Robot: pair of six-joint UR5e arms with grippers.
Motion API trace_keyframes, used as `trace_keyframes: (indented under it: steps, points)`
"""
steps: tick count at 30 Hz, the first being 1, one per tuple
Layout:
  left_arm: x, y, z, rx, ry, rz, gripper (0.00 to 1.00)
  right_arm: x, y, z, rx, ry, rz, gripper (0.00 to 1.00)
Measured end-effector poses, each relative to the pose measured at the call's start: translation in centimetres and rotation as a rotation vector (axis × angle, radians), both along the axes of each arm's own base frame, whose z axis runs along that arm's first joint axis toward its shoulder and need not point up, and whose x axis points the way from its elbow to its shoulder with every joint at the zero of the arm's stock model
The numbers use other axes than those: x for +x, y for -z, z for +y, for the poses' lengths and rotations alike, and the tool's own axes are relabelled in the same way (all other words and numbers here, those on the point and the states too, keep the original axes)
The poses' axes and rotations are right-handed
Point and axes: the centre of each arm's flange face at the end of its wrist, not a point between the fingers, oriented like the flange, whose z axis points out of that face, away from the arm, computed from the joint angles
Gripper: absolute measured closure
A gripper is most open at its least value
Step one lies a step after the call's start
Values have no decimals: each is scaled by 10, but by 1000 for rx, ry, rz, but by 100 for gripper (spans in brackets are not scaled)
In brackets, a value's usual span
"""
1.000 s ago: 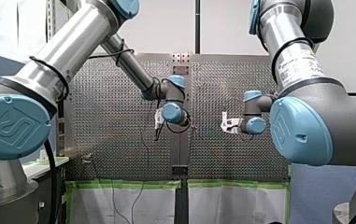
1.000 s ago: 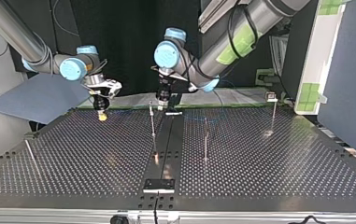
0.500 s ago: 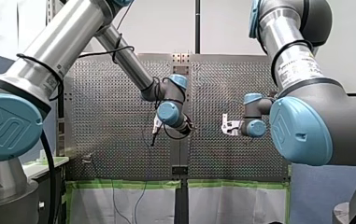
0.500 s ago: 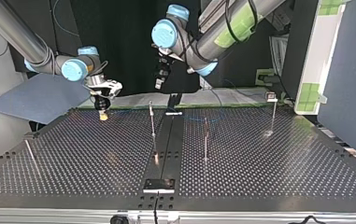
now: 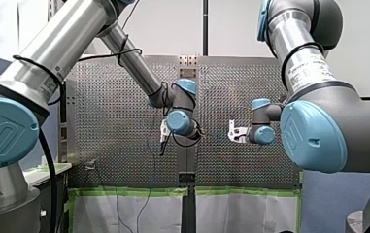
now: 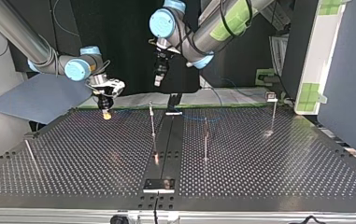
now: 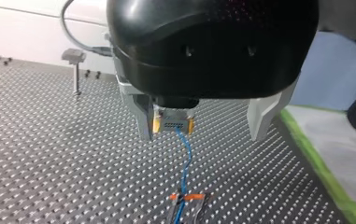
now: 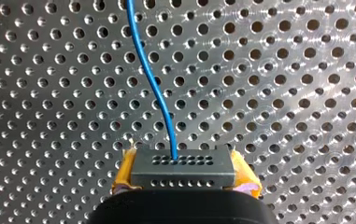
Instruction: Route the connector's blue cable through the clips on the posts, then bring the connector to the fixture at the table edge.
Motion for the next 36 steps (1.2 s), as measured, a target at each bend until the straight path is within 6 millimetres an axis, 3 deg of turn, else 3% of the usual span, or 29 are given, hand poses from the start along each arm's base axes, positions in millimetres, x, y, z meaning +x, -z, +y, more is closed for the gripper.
trace_keyframes:
  steps: [36]
  points:
    - [11, 4, 21, -22, -105, 49, 0, 5, 1, 4, 10, -15, 2, 100]
